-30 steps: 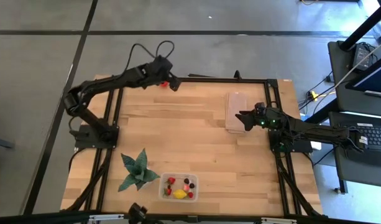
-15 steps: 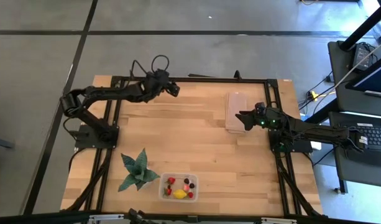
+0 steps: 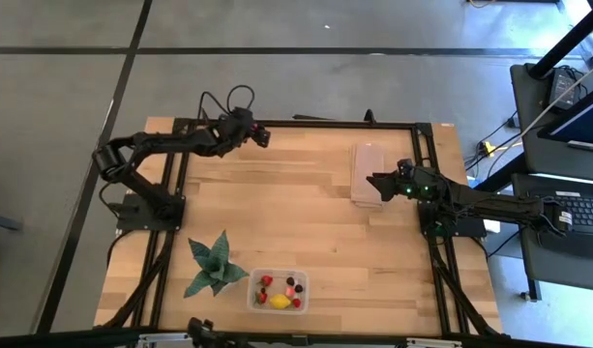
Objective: Pick and placing Produce into tupperware
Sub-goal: Put the strawberry into the transparent bin
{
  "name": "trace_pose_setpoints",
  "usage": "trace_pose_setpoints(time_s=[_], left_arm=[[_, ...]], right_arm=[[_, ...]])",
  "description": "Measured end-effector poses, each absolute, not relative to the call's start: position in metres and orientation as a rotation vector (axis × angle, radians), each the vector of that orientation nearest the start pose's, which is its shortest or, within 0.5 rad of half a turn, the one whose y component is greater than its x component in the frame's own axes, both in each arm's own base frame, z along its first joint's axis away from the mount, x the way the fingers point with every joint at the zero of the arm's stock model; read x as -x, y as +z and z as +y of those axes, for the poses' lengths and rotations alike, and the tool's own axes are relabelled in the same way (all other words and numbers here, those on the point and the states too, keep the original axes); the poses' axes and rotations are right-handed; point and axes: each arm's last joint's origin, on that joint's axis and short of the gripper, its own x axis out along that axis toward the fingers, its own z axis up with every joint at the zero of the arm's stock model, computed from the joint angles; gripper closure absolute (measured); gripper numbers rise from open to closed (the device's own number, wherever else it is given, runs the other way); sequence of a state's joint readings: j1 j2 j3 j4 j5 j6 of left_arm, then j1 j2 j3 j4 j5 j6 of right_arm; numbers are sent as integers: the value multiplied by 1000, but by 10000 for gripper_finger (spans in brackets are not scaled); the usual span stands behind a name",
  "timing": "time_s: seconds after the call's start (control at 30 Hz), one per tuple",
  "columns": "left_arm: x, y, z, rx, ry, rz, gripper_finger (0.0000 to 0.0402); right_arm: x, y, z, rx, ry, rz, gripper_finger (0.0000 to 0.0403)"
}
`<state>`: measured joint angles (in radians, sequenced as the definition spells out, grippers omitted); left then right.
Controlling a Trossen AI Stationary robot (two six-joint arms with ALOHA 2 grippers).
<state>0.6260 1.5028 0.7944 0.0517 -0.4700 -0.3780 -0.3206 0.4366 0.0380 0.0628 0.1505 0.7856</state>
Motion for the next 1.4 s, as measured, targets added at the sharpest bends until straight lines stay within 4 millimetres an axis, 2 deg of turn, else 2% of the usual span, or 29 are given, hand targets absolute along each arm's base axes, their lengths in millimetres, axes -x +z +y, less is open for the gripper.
trace_pose_setpoints(time_s=[0.13, 0.4, 0.63, 0.8, 0.97, 1.23, 1.4], left_arm=[[-231, 194, 194, 422, 1100, 514, 106], [-219, 188, 200, 468, 1078, 595, 106], [-212, 185, 206, 478, 1029, 640, 106], [-209, 185, 209, 433, 987, 672, 106], [-203, 185, 215, 474, 951, 661, 108], [-199, 185, 219, 396, 874, 703, 122], [-197, 185, 221, 408, 848, 699, 132]], right_arm=[[-113, 144, -42, -804, -577, 134, 160], [-113, 144, -42, -886, -584, 110, 160], [-113, 144, -42, -890, -584, 108, 160], [-113, 144, -42, -895, -584, 107, 160], [-113, 144, -42, -916, -586, 101, 160], [-113, 144, -42, -915, -586, 102, 160], [-113, 144, -42, -914, -586, 102, 160]])
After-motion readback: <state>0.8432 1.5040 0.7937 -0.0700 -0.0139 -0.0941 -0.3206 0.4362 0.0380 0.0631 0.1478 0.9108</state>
